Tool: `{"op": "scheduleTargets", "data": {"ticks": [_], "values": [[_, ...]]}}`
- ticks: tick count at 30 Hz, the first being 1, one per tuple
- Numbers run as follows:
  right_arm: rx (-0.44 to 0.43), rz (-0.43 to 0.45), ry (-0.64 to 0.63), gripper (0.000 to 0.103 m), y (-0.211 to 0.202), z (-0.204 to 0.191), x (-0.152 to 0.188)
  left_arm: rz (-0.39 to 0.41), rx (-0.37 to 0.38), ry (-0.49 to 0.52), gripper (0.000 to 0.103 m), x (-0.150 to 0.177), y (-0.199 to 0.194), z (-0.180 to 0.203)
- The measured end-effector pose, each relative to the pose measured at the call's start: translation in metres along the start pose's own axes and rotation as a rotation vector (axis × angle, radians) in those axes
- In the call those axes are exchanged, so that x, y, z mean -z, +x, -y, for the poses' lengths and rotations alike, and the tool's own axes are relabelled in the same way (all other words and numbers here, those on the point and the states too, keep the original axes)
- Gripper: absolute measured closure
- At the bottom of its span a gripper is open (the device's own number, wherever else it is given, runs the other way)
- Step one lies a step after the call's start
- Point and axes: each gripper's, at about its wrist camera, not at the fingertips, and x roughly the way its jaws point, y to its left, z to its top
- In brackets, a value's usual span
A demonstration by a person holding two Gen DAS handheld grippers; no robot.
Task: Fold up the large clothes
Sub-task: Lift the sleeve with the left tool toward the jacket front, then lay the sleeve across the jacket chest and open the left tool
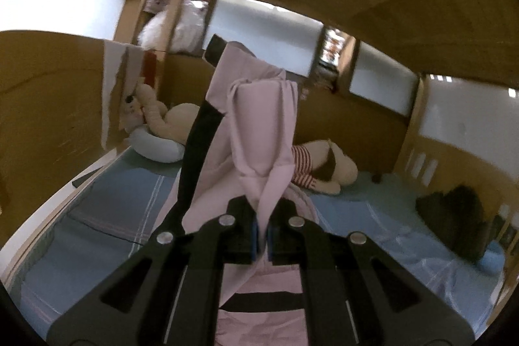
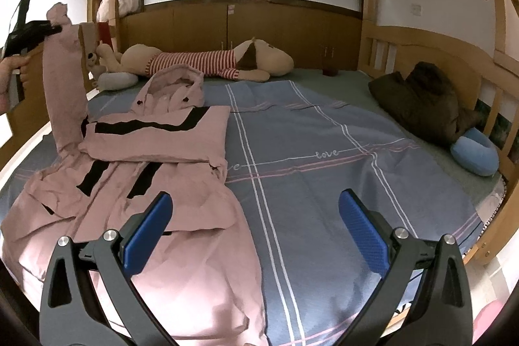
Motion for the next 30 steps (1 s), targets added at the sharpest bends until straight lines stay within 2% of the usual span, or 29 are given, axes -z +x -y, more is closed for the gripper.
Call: {"op": "scheduleTargets", "data": {"ticks": [9, 15, 23, 30], "values": [[0.016, 0.005, 0.023, 0.001, -0.006, 0.015, 0.002, -0.057, 0.024, 0.107, 0.1, 0.025, 0.03, 0.051], [0.02, 0.02, 0.019, 0.001, -0.013, 0.021, 0.003, -0.121, 0.052, 0.174, 0.1, 0.057, 0.061, 0.092], [0.042, 0.015, 0.019, 0.001, -0.019, 0.036, 0.006, -0.277, 0.08, 0.28, 0.1, 0.137, 0.121, 0.146], [0.055, 0.004, 0.008, 0.001, -0.022, 0.043, 0.011, -0.401, 0.071, 0.358, 0.099, 0.207, 0.166, 0.17]]}}
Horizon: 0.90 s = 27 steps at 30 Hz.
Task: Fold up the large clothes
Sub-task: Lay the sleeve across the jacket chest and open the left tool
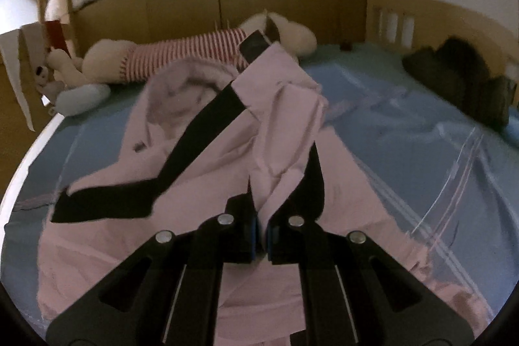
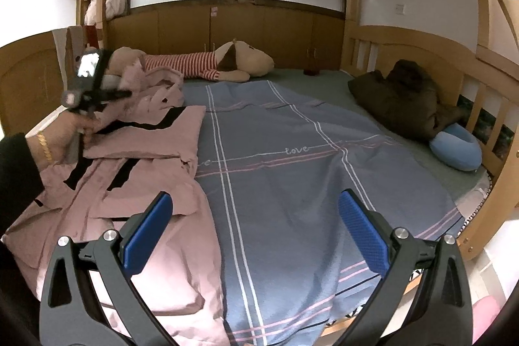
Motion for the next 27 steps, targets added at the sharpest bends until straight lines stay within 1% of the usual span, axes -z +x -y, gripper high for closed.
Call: {"op": "scheduleTargets", "data": {"ticks": [6, 10, 11, 13, 14, 15, 18, 21, 25, 26, 27], "values": [[0.015, -0.012, 0.0, 0.001, 0.001, 0.008, 0.003, -0.045, -0.029, 0.083, 0.096, 0.024, 0.031, 0.023], [0.011, -0.012, 0.005, 0.001, 0.0, 0.01, 0.004, -0.046, -0.032, 0.083, 0.09, 0.03, 0.034, 0.024], [0.009, -0.011, 0.003, 0.001, 0.0, 0.01, 0.004, -0.046, -0.029, 0.078, 0.083, 0.03, 0.034, 0.024], [0.007, -0.011, -0.007, 0.001, 0.0, 0.007, 0.004, -0.035, -0.022, 0.073, 0.061, 0.032, 0.031, 0.025], [0.006, -0.011, -0.012, 0.001, 0.001, 0.005, 0.003, -0.015, -0.014, 0.071, 0.038, 0.031, 0.027, 0.025], [0.005, -0.011, -0.017, 0.001, 0.001, 0.004, 0.003, 0.021, -0.012, 0.075, 0.029, 0.031, 0.02, 0.027], [0.005, -0.01, -0.023, 0.001, 0.001, 0.001, 0.002, 0.047, -0.01, 0.103, 0.029, 0.026, 0.009, 0.034], [0.004, -0.006, -0.021, 0.001, 0.001, 0.0, 0.0, 0.063, -0.003, 0.094, 0.029, 0.022, -0.009, 0.036], [-0.008, 0.009, -0.01, 0.001, 0.0, -0.003, -0.003, 0.099, 0.002, 0.052, 0.027, 0.016, -0.056, 0.03], [-0.012, 0.013, -0.009, 0.001, -0.001, -0.004, -0.004, 0.113, 0.002, 0.024, 0.024, 0.017, -0.069, 0.025], [-0.017, 0.018, -0.009, 0.001, -0.001, -0.006, -0.005, 0.126, 0.001, -0.026, 0.019, 0.019, -0.087, 0.018]]}}
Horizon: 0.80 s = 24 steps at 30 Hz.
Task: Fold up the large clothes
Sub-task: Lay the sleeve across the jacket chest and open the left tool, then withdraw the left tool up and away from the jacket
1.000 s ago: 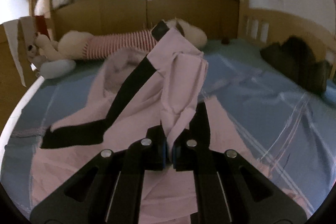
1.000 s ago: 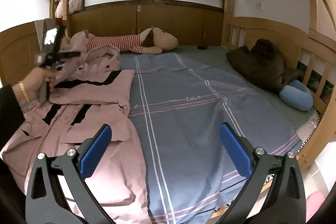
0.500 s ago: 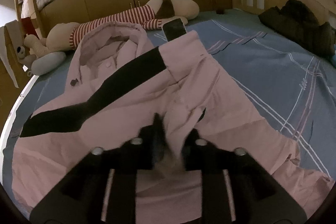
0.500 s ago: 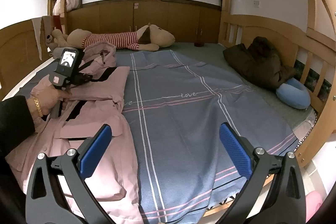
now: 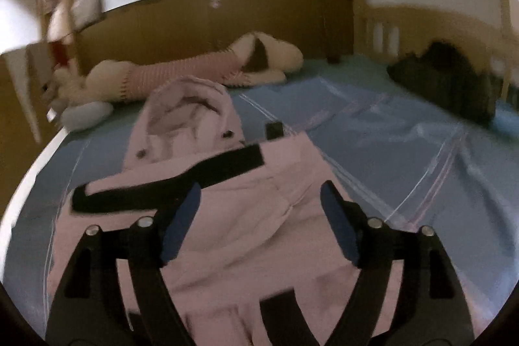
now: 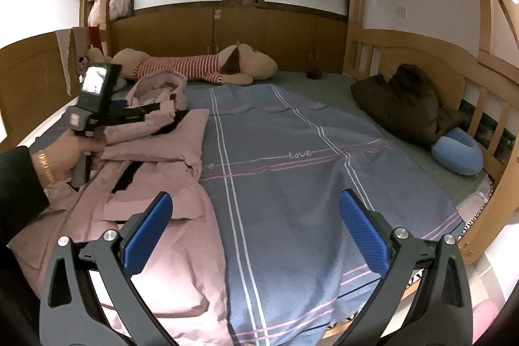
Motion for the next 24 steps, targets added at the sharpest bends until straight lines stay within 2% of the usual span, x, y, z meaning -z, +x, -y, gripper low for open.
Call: {"op": "scheduleTargets", "data": {"ticks": [2, 5, 9, 14, 17, 19, 24], "values": [[-0.009, 0.008, 0.003, 0.001, 0.0, -0.004, -0.001, -0.015, 0.012, -0.076, 0.018, 0.003, -0.03, -0.012], [-0.029, 0.014, 0.021, 0.001, 0.001, -0.007, -0.004, -0.041, 0.003, -0.078, 0.017, 0.009, -0.076, -0.024], [-0.061, 0.028, 0.041, 0.001, 0.003, -0.015, -0.006, 0.014, -0.06, -0.037, 0.009, 0.019, -0.159, -0.045], [-0.092, 0.024, 0.04, 0.001, 0.007, -0.027, -0.008, 0.067, -0.106, -0.026, 0.003, 0.036, -0.24, -0.071], [-0.096, 0.016, 0.037, 0.001, 0.01, -0.032, -0.009, 0.079, -0.151, -0.026, 0.003, 0.053, -0.268, -0.082], [-0.088, 0.009, 0.026, 0.001, 0.013, -0.035, -0.009, 0.067, -0.149, -0.057, 0.003, 0.068, -0.277, -0.091], [-0.087, 0.014, 0.042, 0.001, 0.005, -0.043, -0.011, -0.043, -0.13, -0.105, 0.003, 0.09, -0.26, -0.102]]}}
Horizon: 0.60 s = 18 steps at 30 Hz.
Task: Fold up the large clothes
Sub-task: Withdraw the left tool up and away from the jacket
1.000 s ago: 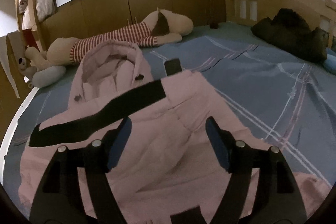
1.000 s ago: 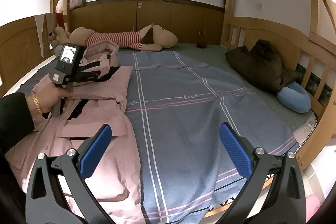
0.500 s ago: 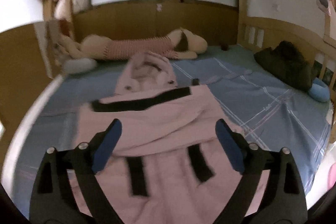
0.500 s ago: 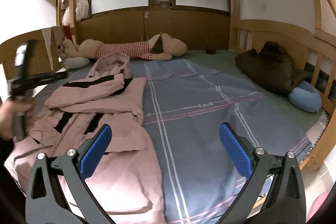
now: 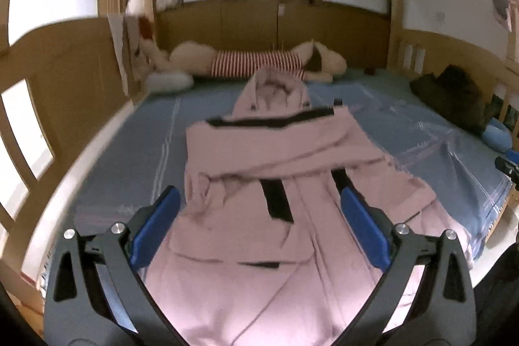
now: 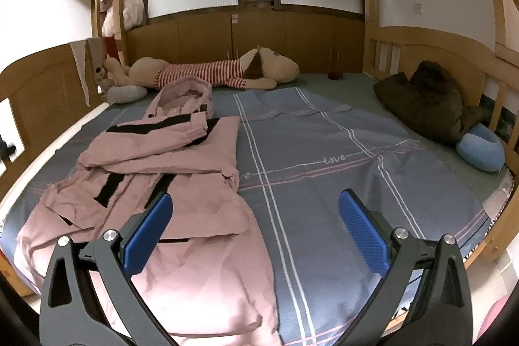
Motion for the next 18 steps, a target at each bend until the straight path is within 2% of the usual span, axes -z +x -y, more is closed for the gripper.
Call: {"op": "scheduleTargets", "data": {"ticks": [5, 11, 15, 18], "values": [[-0.025, -0.02, 0.037, 0.001, 0.009, -0.015, -0.002, -0.022, 0.008, 0.008, 0.003, 0.002, 0.013, 0.003], [-0.024, -0.059, -0.043, 0.001, 0.027, -0.045, -0.004, 0.019, -0.007, 0.081, 0.003, -0.004, 0.016, 0.014], [-0.065, -0.07, -0.007, 0.001, 0.035, -0.052, -0.009, -0.019, 0.015, 0.05, 0.003, -0.008, 0.032, 0.01], [-0.097, -0.109, 0.023, 0.001, 0.051, -0.057, -0.011, -0.036, 0.013, 0.039, 0.003, -0.01, 0.044, 0.006]]}}
